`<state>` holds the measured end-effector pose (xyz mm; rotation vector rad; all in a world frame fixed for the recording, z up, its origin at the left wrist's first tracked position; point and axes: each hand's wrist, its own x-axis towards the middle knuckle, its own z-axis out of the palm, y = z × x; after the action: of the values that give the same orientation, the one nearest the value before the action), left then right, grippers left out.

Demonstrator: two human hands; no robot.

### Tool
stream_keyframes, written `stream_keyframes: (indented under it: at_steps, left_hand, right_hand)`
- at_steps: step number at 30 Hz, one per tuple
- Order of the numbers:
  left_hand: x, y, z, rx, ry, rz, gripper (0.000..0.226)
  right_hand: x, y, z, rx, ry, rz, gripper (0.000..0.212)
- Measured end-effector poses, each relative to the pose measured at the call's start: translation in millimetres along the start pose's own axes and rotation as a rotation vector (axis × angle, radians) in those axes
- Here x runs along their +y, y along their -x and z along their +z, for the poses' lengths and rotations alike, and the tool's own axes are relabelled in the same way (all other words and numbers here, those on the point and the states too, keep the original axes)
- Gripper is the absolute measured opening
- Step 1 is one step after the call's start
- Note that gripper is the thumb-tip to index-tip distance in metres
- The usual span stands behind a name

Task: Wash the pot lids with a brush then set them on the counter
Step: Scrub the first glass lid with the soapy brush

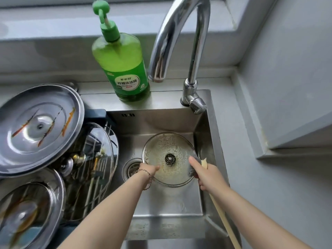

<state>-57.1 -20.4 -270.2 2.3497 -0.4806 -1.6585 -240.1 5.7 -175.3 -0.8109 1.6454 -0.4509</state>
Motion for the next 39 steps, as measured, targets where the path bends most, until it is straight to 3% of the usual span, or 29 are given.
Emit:
stream_keyframes:
  at_steps: [4, 7, 10, 15, 20, 25, 30, 39]
  left_hand:
    - [21.7, 42.6, -24.3, 0.025, -0.418, 0.177, 0.039]
    - [49.7, 81.5, -59.7, 0.020, -0.603, 0.386, 0.032]
    - [80.2, 128.4, -106.8, 0.034, -0.636, 0.623, 0.026]
    - [126.2, 186.7, -183.1, 0.252, -0.560, 1.004, 0.022]
    - [187.4, 201.2, -228.5, 0.426, -0.447, 1.245, 0.032]
    - [262.4, 199.0, -232.2, 0.402, -0.586, 1.292, 0.039]
    - [305.6, 175.6, -213.0, 0.192, -0.900, 1.079, 0.041]
    - [306.3, 140.1, -208.5, 0.188, -0.856, 1.184, 0.029]
  right_hand:
    - [-17.1, 16.7, 8.4, 0.060, 0.040, 0.001, 0.039]
    - [-44.8, 33.8, 18.2, 0.083, 0.087, -0.024, 0.039]
    - [-76.0, 45.3, 33.5, 0.075, 0.073, -0.007, 0.047]
    - [-130.8, 56.0, 71.1, -0.055, -0.144, 0.045, 0.063]
    - [-186.7, 60.9, 108.0, -0.210, -0.422, 0.059, 0.057]
    - [-236.2, 43.9, 128.6, -0.153, -0.590, -0.035, 0.057]
    - [-265.9, 22.2, 139.0, -0.058, -0.626, -0.072, 0.057]
    - [-288.8, -5.3, 135.8, 0.092, -0.595, -0.049, 0.049]
